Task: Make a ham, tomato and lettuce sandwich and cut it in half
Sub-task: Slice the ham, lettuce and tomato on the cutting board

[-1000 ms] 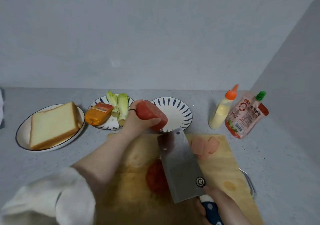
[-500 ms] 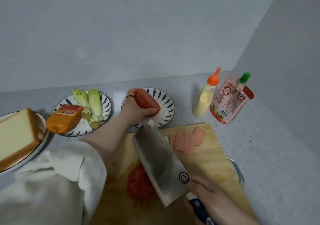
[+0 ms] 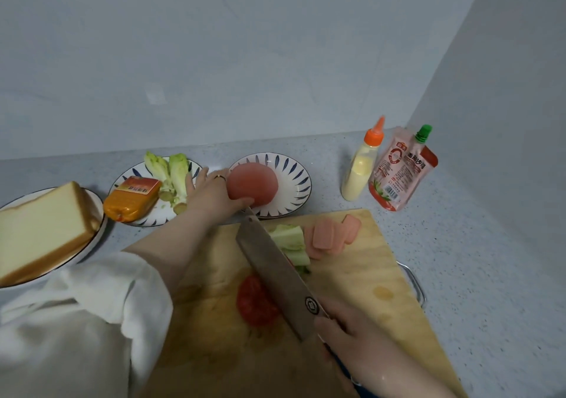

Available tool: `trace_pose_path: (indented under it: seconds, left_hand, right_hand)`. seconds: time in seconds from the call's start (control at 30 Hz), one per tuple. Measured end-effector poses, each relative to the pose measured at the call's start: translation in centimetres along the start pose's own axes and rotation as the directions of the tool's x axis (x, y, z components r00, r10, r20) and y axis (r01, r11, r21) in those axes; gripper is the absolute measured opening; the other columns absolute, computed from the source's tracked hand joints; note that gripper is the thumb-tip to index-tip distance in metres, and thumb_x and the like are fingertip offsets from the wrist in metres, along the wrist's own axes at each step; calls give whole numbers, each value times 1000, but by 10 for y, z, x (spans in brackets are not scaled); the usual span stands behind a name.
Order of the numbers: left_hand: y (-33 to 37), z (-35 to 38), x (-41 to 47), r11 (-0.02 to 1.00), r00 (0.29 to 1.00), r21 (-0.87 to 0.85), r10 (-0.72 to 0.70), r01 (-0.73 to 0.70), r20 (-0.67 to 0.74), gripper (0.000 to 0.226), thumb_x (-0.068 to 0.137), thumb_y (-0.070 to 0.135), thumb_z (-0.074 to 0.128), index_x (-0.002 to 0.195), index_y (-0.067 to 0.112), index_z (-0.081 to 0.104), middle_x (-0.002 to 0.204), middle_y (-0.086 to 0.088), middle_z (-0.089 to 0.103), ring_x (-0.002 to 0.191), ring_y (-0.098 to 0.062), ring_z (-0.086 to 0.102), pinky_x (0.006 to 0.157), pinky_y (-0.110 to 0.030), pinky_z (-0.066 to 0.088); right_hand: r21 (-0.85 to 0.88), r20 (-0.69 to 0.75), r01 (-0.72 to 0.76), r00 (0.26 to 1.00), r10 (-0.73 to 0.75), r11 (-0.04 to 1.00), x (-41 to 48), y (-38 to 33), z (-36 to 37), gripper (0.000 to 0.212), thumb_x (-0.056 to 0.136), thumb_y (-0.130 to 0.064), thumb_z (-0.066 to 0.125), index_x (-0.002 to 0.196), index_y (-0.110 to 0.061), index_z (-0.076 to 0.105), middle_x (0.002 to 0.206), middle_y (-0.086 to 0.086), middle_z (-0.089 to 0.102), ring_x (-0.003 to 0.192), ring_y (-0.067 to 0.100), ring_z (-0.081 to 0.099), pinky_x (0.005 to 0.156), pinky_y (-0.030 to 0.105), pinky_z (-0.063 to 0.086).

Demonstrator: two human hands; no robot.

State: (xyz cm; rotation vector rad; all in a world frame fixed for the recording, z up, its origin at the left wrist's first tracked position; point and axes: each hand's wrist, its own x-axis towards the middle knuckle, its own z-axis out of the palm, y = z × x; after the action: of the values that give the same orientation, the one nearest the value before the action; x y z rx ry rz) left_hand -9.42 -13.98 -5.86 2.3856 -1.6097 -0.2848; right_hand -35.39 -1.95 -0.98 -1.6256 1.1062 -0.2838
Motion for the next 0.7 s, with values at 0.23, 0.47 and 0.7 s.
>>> trace_pose_path:
  seconds: [0.23,0.47,0.7]
  left_hand:
    - [-10,-91,-87,857,938,-386,336,-342,-86,17,85,24,59,71,33,61,74,20,61,70,5,56,59,-1,36]
    - [-17,-91,-172,838,804,236,333,-491,492,35,87,42,49,106,15,60,111,1,60,100,-14,55,85,-27,44]
    - [-28,-69,-187,915,814,3,358,-404,458,65,76,51,63,131,25,43,135,11,41,119,-8,42,93,-18,36]
  right_hand:
    - [-708,54,151,986,-161,690,-5,-13,26,60,89,-44,39,140,-48,9,146,-12,26,129,10,34,102,22,27]
    - [-908,103,233,930,-354,347,-14,-23,55,69,22,-69,74,83,-37,74,59,6,70,54,15,67,49,23,53]
    - [-839,284,330,944,-169,433,-12,-13,63,59,95,-38,34,146,-26,7,134,8,47,122,25,43,103,39,26]
